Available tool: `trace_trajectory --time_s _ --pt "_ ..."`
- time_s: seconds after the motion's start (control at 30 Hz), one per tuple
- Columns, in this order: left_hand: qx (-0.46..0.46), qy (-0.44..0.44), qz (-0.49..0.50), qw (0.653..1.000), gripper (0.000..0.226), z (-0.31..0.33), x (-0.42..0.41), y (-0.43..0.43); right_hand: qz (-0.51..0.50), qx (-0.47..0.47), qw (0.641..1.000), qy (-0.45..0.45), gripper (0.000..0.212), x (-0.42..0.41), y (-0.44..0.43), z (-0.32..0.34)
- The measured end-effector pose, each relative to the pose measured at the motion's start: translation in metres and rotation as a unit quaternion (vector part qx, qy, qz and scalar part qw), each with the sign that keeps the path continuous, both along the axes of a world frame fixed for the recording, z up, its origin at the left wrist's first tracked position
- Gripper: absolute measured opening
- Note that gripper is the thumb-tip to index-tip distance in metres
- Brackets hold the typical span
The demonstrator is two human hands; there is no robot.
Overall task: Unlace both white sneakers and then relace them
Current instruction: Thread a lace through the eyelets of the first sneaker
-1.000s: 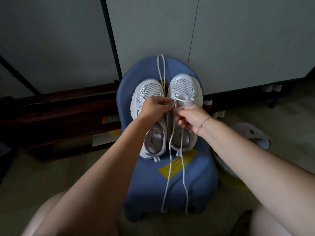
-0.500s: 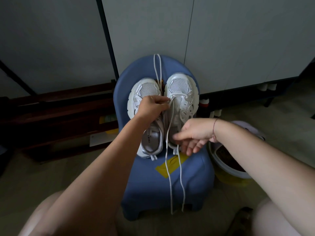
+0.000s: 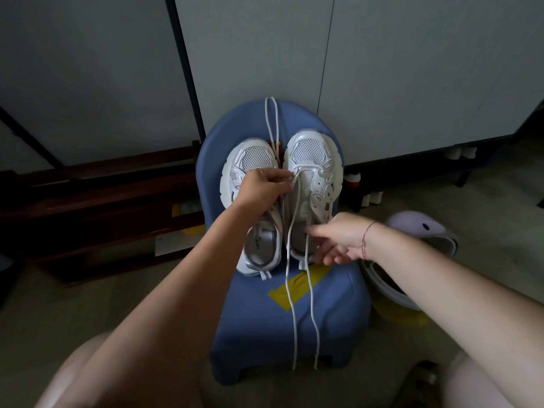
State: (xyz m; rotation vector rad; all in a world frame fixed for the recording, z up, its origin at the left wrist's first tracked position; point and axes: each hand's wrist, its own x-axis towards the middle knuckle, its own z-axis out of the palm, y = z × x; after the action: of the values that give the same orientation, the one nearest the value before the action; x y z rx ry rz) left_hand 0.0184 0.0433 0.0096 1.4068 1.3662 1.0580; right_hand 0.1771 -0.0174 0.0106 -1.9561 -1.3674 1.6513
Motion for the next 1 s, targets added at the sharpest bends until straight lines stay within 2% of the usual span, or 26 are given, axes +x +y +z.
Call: trace_trajectory --time_s 0.07,0.17,0.23,0.37,0.47,0.6,0.7,0.77,0.87,0.9,1.0 --pt "-0.002 0.0 -0.002 1.0 0.03 0.0 0.0 0.0 -0.025 0.017 0.999 0.037 0.032 -0.006 -0.004 -0.008" --pt "-0.002 0.007 0.004 1.0 0.029 0.0 0.001 0.0 -0.118 0.079 0.984 0.104 0.027 -0.013 -0.009 -0.023" --pt "-0.001 0.017 0.006 1.0 0.028 0.0 0.002 0.0 -0.127 0.089 0.982 0.111 0.022 -0.014 -0.012 -0.03" --pt "0.005 0.039 0.006 0.999 0.027 0.0 0.003 0.001 -0.004 0.104 0.994 0.033 0.021 -0.007 -0.014 -0.028" --pt "0.008 0.042 0.009 0.999 0.026 -0.001 0.003 0.004 0.082 0.133 0.987 -0.031 0.026 -0.004 -0.013 -0.025" --pt "0.013 0.049 0.013 0.999 0.026 -0.002 0.004 0.005 0.126 0.148 0.979 -0.068 0.032 -0.007 -0.011 -0.029" --pt "0.021 0.055 0.011 0.998 0.026 -0.002 0.004 0.002 0.132 0.163 0.975 -0.069 0.028 -0.011 -0.013 -0.028" --pt "0.04 0.051 0.019 0.998 0.022 -0.002 0.004 -0.002 0.123 0.159 0.979 -0.045 0.025 -0.01 -0.017 -0.026" --pt "0.07 0.018 0.062 0.995 0.011 0.003 0.006 -0.017 0.092 0.111 0.988 0.052 0.018 -0.005 -0.024 -0.019" --pt "0.073 0.019 0.076 0.994 0.013 0.006 0.007 -0.024 0.075 0.095 0.989 0.079 0.018 -0.003 -0.026 -0.015" --pt "0.015 0.044 0.054 0.997 0.024 0.006 0.004 -0.045 0.028 0.062 0.99 0.124 0.019 0.004 -0.033 -0.003"
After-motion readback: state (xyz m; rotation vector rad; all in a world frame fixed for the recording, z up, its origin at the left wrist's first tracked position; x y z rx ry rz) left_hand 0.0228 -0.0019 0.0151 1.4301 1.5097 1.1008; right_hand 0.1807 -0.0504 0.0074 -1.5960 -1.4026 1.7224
